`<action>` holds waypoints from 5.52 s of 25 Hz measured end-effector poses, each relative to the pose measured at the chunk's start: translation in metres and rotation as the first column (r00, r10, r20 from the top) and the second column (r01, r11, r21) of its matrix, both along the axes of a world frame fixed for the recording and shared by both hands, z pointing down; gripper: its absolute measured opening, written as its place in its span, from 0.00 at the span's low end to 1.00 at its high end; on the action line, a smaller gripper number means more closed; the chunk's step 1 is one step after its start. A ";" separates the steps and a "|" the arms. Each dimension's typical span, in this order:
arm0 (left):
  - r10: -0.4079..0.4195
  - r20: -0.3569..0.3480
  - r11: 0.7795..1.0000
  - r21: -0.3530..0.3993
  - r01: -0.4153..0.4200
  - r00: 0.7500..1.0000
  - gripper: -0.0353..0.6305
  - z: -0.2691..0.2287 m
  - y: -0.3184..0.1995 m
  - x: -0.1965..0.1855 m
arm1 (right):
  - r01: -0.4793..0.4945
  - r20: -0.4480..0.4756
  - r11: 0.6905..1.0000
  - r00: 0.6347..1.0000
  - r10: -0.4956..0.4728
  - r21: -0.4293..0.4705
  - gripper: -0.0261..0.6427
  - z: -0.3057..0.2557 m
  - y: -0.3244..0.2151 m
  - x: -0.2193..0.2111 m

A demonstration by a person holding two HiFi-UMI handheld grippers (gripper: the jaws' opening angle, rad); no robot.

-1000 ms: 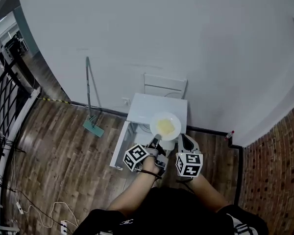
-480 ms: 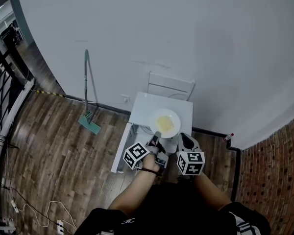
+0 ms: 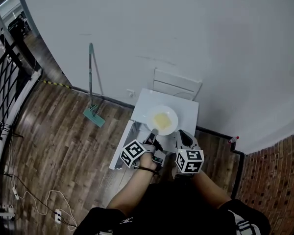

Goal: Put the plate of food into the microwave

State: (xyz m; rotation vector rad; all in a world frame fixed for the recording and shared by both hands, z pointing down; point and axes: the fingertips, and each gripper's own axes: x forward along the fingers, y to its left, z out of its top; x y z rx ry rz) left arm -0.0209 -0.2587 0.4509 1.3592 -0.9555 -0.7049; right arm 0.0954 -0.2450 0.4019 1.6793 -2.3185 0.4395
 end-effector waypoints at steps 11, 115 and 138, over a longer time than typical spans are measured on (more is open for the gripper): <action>-0.256 -0.027 0.964 -0.076 0.253 0.966 0.07 0.031 0.021 -0.003 | 0.253 0.028 0.966 0.967 -0.251 -0.046 0.05 0.023 -0.037 -0.010; -0.029 0.926 0.993 0.070 -0.096 0.375 0.05 0.055 -0.017 -0.003 | 0.318 0.125 0.943 0.944 -0.306 -0.100 0.05 0.108 -0.052 -0.044; -0.276 0.908 0.938 0.326 -0.118 0.314 0.05 -0.201 -0.025 -0.009 | 0.386 0.212 0.900 0.880 -0.425 0.202 0.05 -0.145 -0.071 -0.054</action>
